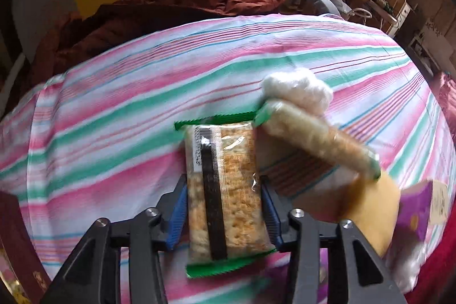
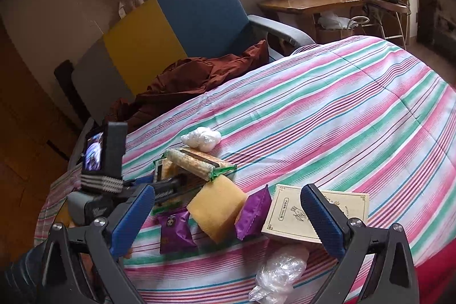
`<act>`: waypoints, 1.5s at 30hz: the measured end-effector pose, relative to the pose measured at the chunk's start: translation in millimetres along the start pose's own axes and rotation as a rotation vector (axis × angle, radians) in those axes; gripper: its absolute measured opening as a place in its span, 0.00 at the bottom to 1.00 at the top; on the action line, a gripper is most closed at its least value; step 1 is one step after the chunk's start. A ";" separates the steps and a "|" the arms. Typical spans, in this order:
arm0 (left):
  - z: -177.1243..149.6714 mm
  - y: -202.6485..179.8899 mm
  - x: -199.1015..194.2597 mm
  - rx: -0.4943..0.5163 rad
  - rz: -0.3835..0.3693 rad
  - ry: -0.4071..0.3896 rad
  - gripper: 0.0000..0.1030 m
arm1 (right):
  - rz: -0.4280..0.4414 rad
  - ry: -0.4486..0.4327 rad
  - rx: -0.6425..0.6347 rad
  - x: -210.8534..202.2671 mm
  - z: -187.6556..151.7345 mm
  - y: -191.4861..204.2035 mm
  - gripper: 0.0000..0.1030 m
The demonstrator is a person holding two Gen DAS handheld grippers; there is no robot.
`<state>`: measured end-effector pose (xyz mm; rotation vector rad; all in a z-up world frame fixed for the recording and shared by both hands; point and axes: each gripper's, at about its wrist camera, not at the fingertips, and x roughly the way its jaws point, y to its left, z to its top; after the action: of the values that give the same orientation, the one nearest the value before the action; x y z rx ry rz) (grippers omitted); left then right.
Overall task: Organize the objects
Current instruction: 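Grasp the green-edged cracker packet with the left tool, then grasp the plastic-wrapped white ball with the right tool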
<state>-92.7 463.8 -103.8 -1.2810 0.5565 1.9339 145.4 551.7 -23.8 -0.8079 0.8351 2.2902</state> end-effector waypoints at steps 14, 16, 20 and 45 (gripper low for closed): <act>-110.0 36.8 -55.0 -0.097 -0.051 -0.063 0.44 | -0.058 0.045 -0.073 10.3 -5.4 11.2 1.00; -117.6 35.9 -58.5 -0.095 -0.049 -0.071 0.44 | -0.073 0.064 -0.089 14.6 -6.9 13.4 1.00; -120.7 35.9 -58.7 -0.088 -0.056 -0.086 0.44 | -0.059 0.113 -0.123 23.8 -4.8 23.6 1.00; -122.9 50.0 -58.7 -0.143 -0.153 -0.116 0.44 | -0.105 0.392 -0.001 196.1 70.3 53.9 0.55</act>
<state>-45.2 326.7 -102.5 -1.2517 0.2584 1.9324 -43.7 624.4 -96.2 -1.2963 0.9323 2.0697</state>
